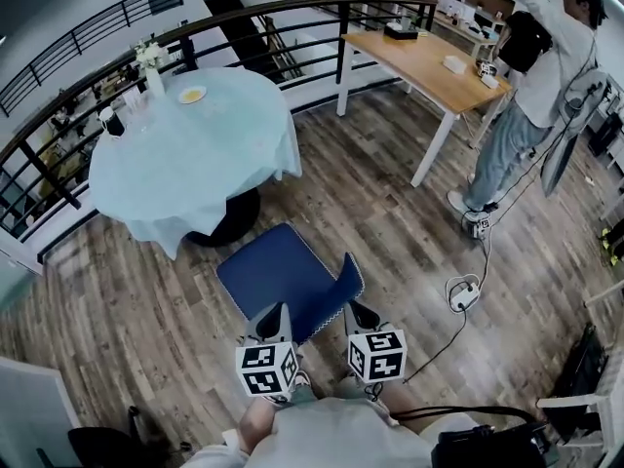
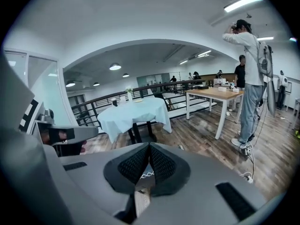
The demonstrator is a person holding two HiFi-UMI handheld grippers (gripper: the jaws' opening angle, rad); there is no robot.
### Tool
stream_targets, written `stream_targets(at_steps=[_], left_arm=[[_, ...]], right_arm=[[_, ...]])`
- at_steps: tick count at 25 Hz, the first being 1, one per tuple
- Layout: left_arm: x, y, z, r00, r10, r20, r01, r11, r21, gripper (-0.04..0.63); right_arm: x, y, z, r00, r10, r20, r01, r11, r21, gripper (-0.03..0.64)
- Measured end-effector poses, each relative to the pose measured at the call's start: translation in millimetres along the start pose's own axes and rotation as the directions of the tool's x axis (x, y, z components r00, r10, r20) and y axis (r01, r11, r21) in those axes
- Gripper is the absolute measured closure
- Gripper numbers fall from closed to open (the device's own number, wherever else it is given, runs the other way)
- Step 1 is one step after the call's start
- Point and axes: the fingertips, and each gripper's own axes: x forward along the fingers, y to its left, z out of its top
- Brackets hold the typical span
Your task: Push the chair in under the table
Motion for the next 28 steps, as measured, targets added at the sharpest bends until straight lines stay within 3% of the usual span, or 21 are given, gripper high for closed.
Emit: stream_targets(at_steps=[5, 10, 17, 22, 28], left_arm=[[9.3, 14.4, -2.3, 0.99, 0.139, 0.015, -0.138, 0.988, -0.066, 0.592], [8.0, 6.6, -10.2, 0.954, 0.298, 0.013, -0.291, 0.939, -0.186, 0.592], [2.8, 6.0, -27.9, 0.915, 0.404, -0.011, -0.394, 0.885, -0.248, 0.592], [1.6, 1.7, -31.7, 0.91, 0.413, -0.024, -0.406, 0.881, -0.243, 0.592], [-9.3, 0.7, -31.9, 0.913, 0.406, -0.044, -0.408, 0.899, -0.161, 0.592]], right_arm=[[31.6, 2.8, 12.1, 0.988, 0.147, -0.042, -0.15, 0.986, -0.077, 0.6], [53.6, -4.5, 17.0, 0.94, 0.305, -0.15, -0.331, 0.923, -0.195, 0.6], [72.5, 3.9, 10.8, 0.884, 0.411, -0.222, -0.454, 0.869, -0.199, 0.6], [72.5, 11.0, 12.4, 0.855, 0.459, -0.241, -0.508, 0.835, -0.212, 0.6], [60.3, 22.9, 6.9, 0.806, 0.524, -0.277, -0.584, 0.781, -0.222, 0.6]])
